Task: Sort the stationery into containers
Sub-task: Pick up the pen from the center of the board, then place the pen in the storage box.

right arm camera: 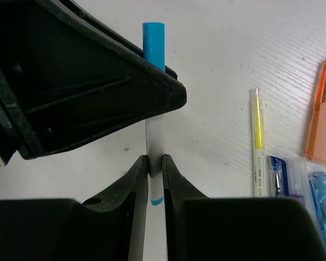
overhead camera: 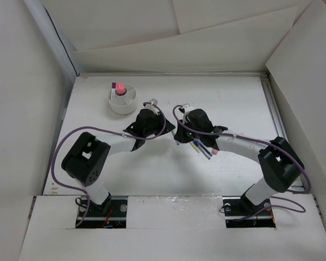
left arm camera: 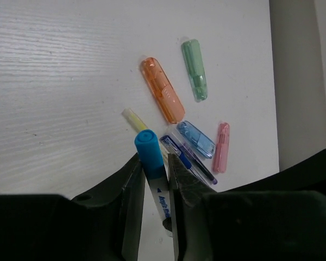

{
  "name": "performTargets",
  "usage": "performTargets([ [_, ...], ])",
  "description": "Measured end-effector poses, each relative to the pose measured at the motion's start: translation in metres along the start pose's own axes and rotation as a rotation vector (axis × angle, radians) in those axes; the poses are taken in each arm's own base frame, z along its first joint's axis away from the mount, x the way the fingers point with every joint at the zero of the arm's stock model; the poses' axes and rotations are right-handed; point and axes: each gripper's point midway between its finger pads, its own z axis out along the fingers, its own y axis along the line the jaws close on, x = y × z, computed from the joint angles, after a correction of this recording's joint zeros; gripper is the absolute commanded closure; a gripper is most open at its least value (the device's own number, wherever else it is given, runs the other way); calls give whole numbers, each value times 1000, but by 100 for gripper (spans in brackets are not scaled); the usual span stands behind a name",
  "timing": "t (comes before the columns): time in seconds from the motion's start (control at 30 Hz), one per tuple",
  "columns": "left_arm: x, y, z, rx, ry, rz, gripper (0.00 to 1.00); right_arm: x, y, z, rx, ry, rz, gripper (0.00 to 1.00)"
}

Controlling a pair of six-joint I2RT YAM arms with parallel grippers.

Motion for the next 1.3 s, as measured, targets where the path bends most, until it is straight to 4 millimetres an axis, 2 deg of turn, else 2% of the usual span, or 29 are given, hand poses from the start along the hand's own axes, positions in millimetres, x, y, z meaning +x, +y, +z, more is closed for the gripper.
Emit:
performTargets([
  [0.07, -1, -6, 1, 13, -1, -3, 89, 2, -1, 0, 1, 3, 1, 98],
  [0.17, -1, -9, 1, 19, -4, -3, 92, 2, -1, 0, 0, 0, 0, 91],
  [0.27, -2, -9, 1, 16, -8, -8, 95, 1, 0, 0, -1, -5, -1, 75],
  [0.3, -3, -9, 1, 15, -10, -8, 95, 1, 0, 0, -2, -7, -1, 64],
  [0.37, -5, -6, 1, -7, -20, 2, 96, 0, 0, -2, -3, -11, -2, 56],
  [0.43, -10, 1, 0, -37, -36, 9, 96, -2, 2, -6, -7, -23, -4, 51],
  [0.53, -24, 11, -6, -76, -69, 8, 96, -10, 5, -16, -16, -53, -9, 50],
  [0.67, -61, 16, -21, -146, -173, 24, 96, -23, 11, -31, -27, -110, -16, 50],
  [0.87, -151, -18, -56, -153, -420, 60, 95, -35, 13, -43, -22, -162, -20, 49],
  [0.97, -192, -18, -76, -178, -538, 50, 95, -33, 10, -43, -11, -160, -17, 49],
  [1.07, -222, 2, -95, -238, -625, 24, 94, -29, 8, -44, -4, -156, -16, 49],
  [1.3, -276, 68, -140, -403, -779, -60, 92, -26, 6, -43, 4, -152, -14, 49],
])
